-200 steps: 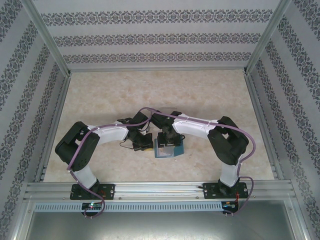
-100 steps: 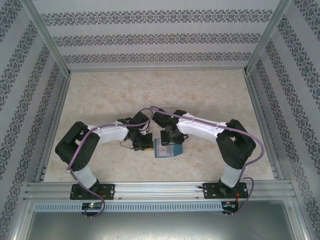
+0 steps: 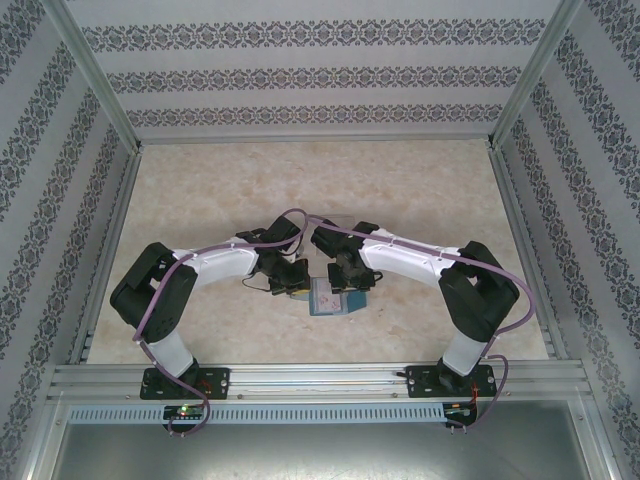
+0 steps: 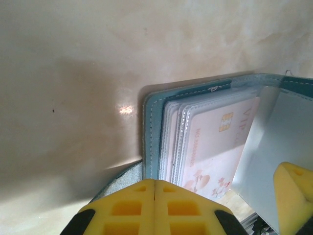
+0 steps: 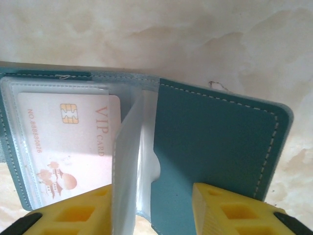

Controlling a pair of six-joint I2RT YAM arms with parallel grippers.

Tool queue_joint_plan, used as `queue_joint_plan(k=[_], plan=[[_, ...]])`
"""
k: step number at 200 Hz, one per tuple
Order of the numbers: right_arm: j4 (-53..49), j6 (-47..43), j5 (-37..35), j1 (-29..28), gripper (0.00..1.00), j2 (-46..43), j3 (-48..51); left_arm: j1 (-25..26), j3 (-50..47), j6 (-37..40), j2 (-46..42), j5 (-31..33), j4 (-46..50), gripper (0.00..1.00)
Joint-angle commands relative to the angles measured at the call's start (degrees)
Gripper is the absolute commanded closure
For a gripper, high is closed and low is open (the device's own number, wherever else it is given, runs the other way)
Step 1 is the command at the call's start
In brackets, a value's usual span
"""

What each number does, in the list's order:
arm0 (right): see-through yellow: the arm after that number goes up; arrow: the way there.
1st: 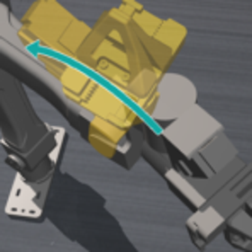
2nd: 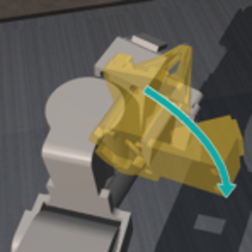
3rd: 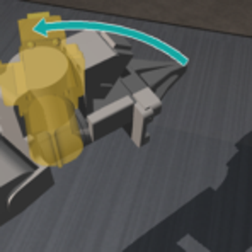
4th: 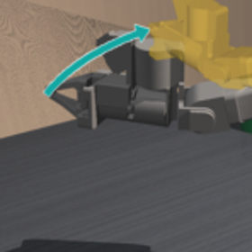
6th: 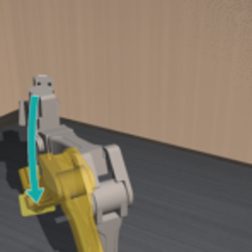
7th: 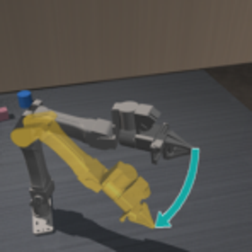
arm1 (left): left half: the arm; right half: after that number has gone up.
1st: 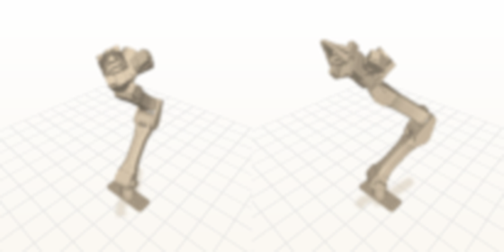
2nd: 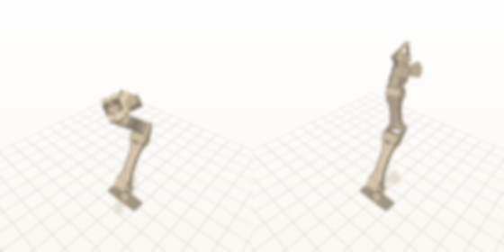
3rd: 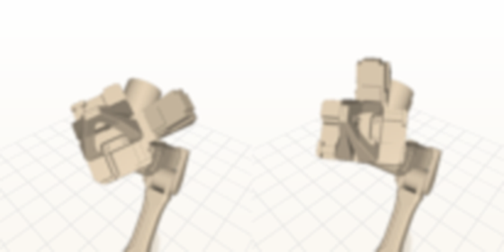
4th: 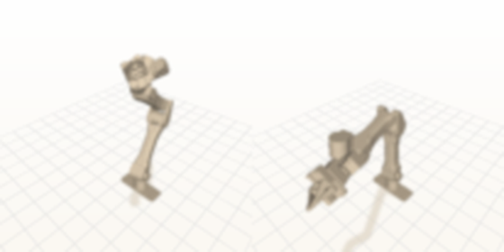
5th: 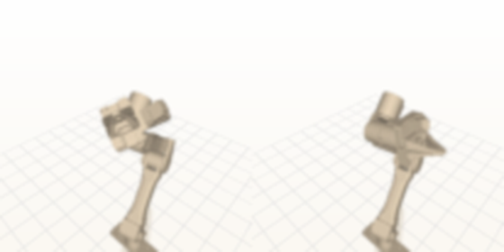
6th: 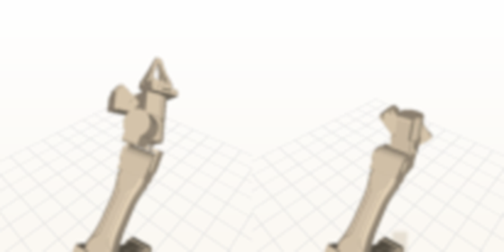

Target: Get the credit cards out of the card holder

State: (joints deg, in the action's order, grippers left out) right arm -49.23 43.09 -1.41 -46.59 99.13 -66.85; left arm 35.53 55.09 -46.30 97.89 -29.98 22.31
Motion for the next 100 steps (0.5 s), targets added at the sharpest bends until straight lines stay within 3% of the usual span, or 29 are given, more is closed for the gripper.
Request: queue_joint_plan(k=[1, 100], plan=[[-2.9, -1.3, -3.5, 0.6, 0.58, -1.1, 0.8, -0.2, 1.8, 0.6, -1.6, 0.0, 2.8, 0.95], [-8.1, -2.5, -10.2, 0.6, 0.46, -0.6, -0.2, 1.0, 4.4, 0.2, -0.2, -0.2, 2.5, 0.95]])
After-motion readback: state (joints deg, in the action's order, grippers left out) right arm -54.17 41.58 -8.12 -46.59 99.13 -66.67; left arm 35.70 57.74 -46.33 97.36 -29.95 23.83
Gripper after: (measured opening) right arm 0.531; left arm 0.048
